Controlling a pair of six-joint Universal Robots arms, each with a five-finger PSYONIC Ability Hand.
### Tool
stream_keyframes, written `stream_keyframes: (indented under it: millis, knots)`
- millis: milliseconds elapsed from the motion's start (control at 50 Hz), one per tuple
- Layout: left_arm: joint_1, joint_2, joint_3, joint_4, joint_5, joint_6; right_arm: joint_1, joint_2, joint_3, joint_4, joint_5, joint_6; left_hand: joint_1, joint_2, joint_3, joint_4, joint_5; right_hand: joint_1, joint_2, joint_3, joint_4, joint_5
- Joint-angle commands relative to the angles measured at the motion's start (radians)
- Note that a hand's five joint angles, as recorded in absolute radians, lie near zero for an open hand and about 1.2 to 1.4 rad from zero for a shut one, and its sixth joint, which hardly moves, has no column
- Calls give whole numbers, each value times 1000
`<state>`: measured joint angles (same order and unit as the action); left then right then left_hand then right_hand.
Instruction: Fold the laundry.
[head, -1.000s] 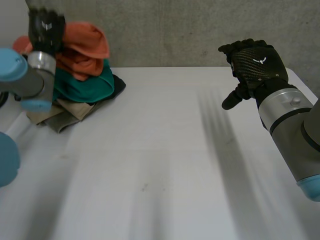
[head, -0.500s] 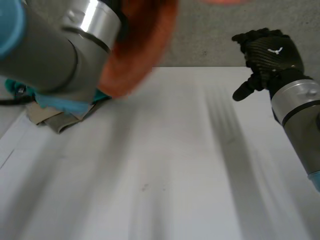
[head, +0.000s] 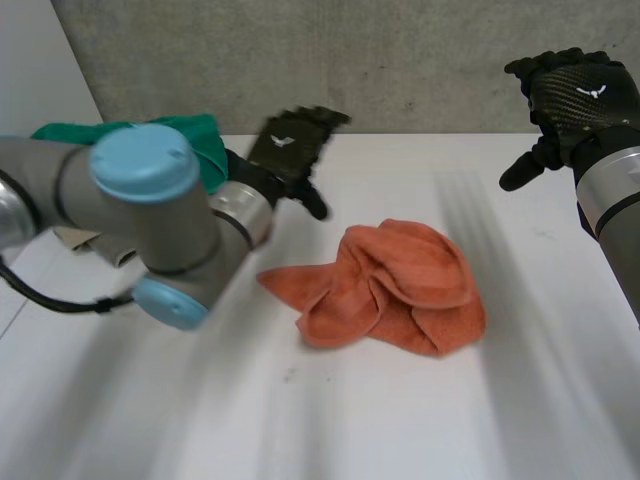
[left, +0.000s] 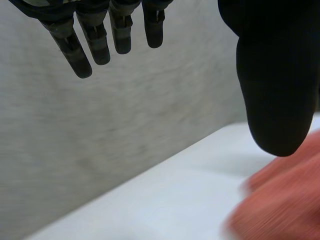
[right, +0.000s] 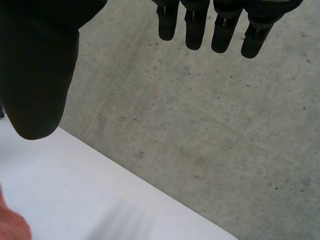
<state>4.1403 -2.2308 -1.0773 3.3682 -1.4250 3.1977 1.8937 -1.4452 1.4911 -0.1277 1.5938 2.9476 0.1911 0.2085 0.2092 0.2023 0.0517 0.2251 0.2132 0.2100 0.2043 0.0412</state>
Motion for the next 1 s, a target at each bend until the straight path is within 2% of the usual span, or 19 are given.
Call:
stream_keyframes:
  millis: [20,80,160,260,440,500,520,540,560,700,840,1000]
  knots:
    - [161,-42,60,31,5,373,10,14,9,-1,-15,-13,-17,-34,-35,-28,-52,-51,-39,-36,-30,-41]
    - [220,-134,117,68,11,503,11,42,11,-1,-25,-27,-13,-30,-31,-24,-48,-51,-39,-36,-30,-41]
    - [293,-251,207,73,53,600,11,65,12,0,-25,-45,11,-7,-7,-1,-25,-51,-39,-36,-30,-41]
    - [324,-388,316,68,152,613,18,78,26,0,-23,-64,75,58,57,64,40,-51,-39,-36,-30,-41]
    - [362,-569,522,36,176,616,31,106,67,-1,-18,-67,237,219,219,225,201,-51,-39,-36,-30,-41]
    - [373,-627,605,10,176,616,31,106,78,-1,-18,-67,474,456,456,463,439,-51,-39,-36,-30,-41]
    - [377,-641,628,4,176,616,31,108,83,-1,-18,-67,649,632,631,638,614,-51,-39,-36,-30,-41]
    - [386,-659,655,0,164,616,31,109,84,-3,-18,-67,1058,1040,1039,1046,1022,-51,-39,-36,-30,-41]
    - [390,-665,668,0,157,614,31,109,86,-3,-18,-67,1204,1186,1186,1192,1169,-51,-39,-36,-30,-41]
    - [454,-721,767,28,64,634,31,111,90,-1,-20,-67,1205,1188,1187,1194,1170,-51,-39,-36,-30,-41]
    - [540,-728,792,31,49,708,31,112,90,-3,-23,-67,1205,1188,1187,1194,1170,-51,-39,-36,-30,-41]
    - [512,-646,679,28,6,705,30,111,83,-1,-25,-65,1205,1188,1187,1194,1170,-51,-39,-36,-30,-41]
